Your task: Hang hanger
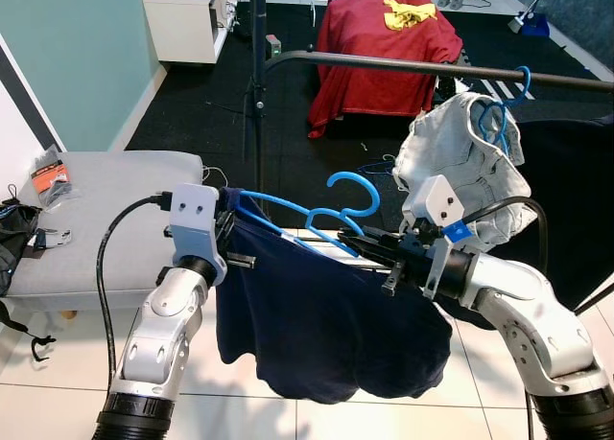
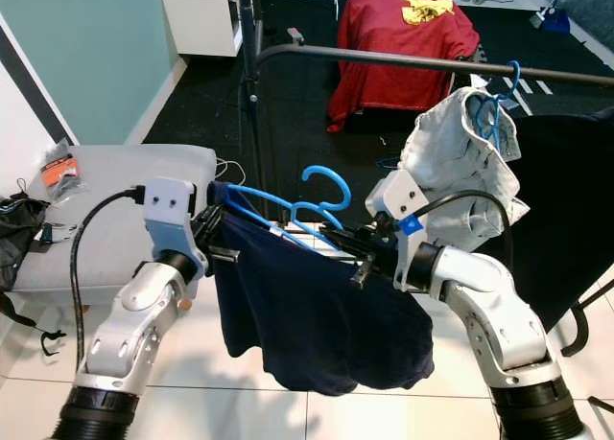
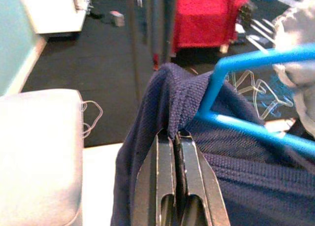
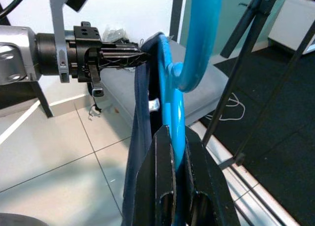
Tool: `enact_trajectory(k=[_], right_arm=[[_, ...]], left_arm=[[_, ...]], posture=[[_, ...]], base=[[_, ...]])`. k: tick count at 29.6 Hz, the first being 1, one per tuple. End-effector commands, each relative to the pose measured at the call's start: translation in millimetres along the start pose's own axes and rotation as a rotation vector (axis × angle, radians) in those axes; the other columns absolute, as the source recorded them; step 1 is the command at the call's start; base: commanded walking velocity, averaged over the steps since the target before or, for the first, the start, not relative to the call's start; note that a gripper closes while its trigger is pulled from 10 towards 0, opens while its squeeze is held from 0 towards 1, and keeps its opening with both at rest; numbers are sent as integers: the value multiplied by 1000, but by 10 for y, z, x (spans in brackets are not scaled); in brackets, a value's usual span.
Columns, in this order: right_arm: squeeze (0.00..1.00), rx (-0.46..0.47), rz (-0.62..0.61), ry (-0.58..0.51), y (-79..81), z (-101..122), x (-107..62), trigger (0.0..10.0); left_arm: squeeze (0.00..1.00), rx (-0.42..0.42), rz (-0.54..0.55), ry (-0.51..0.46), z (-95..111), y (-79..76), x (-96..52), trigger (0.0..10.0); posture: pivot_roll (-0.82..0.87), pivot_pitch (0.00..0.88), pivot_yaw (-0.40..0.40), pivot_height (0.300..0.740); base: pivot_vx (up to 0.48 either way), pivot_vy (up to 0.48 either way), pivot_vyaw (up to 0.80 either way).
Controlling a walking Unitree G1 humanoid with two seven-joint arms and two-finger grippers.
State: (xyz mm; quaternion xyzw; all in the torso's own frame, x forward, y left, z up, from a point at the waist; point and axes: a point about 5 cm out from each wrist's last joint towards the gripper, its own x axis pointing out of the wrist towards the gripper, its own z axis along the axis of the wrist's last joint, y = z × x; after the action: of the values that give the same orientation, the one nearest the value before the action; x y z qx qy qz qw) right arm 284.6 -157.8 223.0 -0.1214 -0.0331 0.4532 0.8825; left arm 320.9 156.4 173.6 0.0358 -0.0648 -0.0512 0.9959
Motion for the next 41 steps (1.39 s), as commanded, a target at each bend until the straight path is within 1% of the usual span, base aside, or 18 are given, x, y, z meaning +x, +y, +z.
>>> enact_trajectory(k=[1, 2, 5, 7, 15, 16, 17, 22, 23, 24, 26, 27, 28, 30, 35, 38, 39, 41], right_arm=[[0, -17, -5, -22, -12, 68, -68, 0], [0, -17, -5, -22, -12, 68, -68, 0], [0, 19, 72, 43, 91, -3, -231, 0], [0, 36, 113, 81, 153, -41, -304, 0], [0, 75, 148, 71, 225, -1, -409, 0], [0, 75, 148, 71, 225, -1, -409, 0], [0, 71, 143, 71, 225, 21, -455, 0], [0, 59, 120, 68, 199, 37, -479, 0], [0, 46, 88, 57, 157, 63, -506, 0], [0, 19, 19, 29, 68, 117, -534, 0], [0, 19, 19, 29, 68, 117, -534, 0], [0, 3, -39, -8, -19, 180, -561, 0], [0, 3, -39, -8, -19, 180, -561, 0], [0, -4, -84, -63, -101, 283, -600, 0], [0, -5, -123, -104, -157, 346, -616, 0], [0, -11, -181, -136, -226, 387, -615, 0], [0, 2, -155, -131, -197, 381, -601, 0], [0, 15, -130, -118, -166, 362, -588, 0]], left_arm=[[0, 35, 52, 11, -31, 114, -10, 0], [0, 35, 52, 11, -31, 114, -10, 0], [0, 87, 179, -7, 27, 368, 45, 0], [0, 101, 216, -24, 83, 455, 90, 0], [0, 140, 262, 2, 68, 544, 158, 0], [0, 140, 262, 2, 68, 544, 158, 0], [0, 178, 283, 27, 21, 574, 170, 0], [0, 185, 289, 40, -6, 584, 167, 0], [0, 194, 290, 56, -44, 592, 156, 0], [0, 204, 283, 80, -104, 589, 137, 0], [0, 204, 283, 80, -104, 589, 137, 0], [0, 216, 272, 105, -165, 573, 111, 0], [0, 216, 272, 105, -165, 573, 111, 0], [0, 227, 251, 151, -283, 531, 67, 0], [0, 226, 218, 175, -357, 466, 35, 0], [0, 204, 148, 172, -390, 334, 16, 0], [0, 190, 121, 162, -388, 257, 14, 0], [0, 183, 106, 153, -379, 203, 17, 0]], posture=[[-45, 163, -31, 740], [-45, 163, -31, 740], [-47, 157, -30, 740], [-51, 150, -26, 740], [-57, 142, -20, 740], [-57, 142, -20, 740], [-61, 139, -17, 740], [-62, 138, -17, 740], [-63, 135, -16, 740], [-64, 134, -17, 740], [-64, 134, -17, 740], [-63, 134, -18, 740], [-63, 134, -18, 740], [-61, 134, -21, 740], [-60, 134, -23, 740], [-62, 140, -23, 740], [-62, 142, -26, 740], [-62, 142, -26, 740]], base=[[0, 0, 0], [0, 0, 0], [0, 0, 0], [0, 0, 0], [0, 0, 0], [0, 0, 0], [0, 0, 0], [0, 0, 0], [0, 0, 0], [0, 0, 0], [0, 0, 0], [0, 0, 0], [0, 0, 0], [0, 0, 0], [0, 0, 0], [0, 0, 0], [0, 0, 0], [0, 0, 0]])
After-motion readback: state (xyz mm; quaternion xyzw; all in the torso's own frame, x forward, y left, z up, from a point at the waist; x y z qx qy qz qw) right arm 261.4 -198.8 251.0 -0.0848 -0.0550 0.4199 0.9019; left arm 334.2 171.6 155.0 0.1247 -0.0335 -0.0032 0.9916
